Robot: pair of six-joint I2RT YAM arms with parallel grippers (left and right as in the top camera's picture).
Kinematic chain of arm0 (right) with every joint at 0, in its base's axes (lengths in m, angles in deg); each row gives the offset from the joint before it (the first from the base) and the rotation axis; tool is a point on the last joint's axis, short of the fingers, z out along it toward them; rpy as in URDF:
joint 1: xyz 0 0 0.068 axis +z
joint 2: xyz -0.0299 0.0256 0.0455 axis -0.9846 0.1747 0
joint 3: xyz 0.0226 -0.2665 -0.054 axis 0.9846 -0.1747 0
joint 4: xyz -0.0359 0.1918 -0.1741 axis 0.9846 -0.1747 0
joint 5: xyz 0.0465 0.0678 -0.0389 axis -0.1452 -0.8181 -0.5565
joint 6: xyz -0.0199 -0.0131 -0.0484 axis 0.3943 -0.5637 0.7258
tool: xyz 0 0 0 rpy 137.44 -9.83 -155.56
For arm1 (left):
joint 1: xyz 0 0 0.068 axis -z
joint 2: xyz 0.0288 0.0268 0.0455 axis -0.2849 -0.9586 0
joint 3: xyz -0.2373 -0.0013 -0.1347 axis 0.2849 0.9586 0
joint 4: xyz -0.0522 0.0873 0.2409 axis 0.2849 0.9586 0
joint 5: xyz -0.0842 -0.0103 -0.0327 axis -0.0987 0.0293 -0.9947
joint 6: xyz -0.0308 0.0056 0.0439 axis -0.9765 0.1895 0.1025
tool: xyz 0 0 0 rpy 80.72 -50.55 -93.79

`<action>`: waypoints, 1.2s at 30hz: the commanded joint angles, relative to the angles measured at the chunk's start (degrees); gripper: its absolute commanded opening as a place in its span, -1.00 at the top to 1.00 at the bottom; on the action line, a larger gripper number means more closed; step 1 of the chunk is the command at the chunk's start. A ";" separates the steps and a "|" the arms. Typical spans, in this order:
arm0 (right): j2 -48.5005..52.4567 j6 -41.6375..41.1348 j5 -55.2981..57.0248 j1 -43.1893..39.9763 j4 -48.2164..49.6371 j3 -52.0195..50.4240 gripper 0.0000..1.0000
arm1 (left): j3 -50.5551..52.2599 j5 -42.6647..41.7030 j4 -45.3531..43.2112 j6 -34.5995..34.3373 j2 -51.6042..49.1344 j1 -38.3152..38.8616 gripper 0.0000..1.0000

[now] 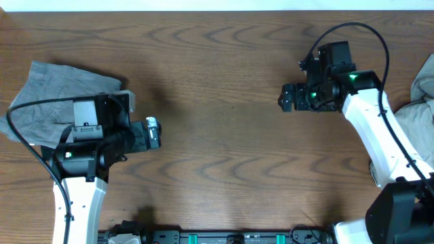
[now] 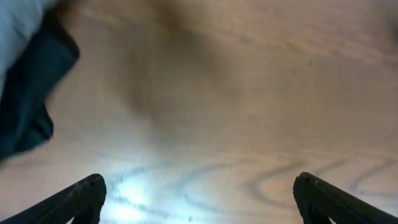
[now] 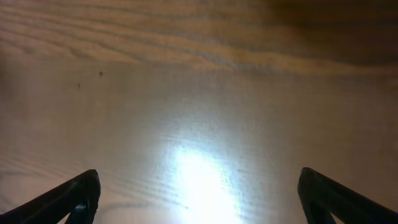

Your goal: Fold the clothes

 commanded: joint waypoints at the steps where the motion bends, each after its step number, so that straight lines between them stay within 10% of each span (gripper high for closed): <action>1: -4.22 0.83 0.17 -0.55 -1.49 0.79 -0.98 | -1.25 -0.28 1.55 3.50 1.75 0.42 -0.96; 22: -63.49 -5.77 2.49 -0.07 6.12 -30.82 -0.98 | -0.61 -0.55 2.78 5.25 34.99 0.92 -0.96; 36: -69.22 -7.15 2.54 -0.09 3.67 -31.32 -0.98 | -0.61 -0.55 3.63 5.25 34.97 0.92 -0.96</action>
